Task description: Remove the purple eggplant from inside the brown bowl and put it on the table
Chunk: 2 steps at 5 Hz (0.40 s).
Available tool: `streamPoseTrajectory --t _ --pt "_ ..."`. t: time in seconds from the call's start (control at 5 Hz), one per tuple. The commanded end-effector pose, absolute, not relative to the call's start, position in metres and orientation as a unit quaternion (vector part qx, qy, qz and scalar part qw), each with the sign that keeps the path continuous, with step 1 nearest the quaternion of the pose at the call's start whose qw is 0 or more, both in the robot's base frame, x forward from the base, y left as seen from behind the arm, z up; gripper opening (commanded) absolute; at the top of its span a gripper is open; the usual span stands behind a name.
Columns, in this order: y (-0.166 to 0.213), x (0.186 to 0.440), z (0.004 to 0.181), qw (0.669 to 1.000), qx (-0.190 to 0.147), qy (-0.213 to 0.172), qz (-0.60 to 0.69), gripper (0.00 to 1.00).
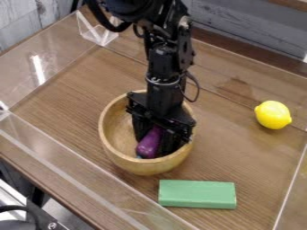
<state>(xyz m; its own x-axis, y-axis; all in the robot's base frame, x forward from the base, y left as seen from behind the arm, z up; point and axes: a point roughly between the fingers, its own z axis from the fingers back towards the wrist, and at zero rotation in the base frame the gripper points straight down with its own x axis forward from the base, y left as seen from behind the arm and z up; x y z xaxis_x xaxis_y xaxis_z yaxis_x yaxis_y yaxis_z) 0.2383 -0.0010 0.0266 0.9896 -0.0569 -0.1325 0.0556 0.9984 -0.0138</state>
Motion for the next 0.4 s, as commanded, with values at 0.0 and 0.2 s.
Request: streamPoseTrajectory --t 0.0,0.2 --pt "0.0014 0.2433 0.03 0.998 -0.006 0.054 -0.023 0.0" --pt "0.0025 0.2448 0.0304 0.998 -0.008 0.053 -0.02 0.0"
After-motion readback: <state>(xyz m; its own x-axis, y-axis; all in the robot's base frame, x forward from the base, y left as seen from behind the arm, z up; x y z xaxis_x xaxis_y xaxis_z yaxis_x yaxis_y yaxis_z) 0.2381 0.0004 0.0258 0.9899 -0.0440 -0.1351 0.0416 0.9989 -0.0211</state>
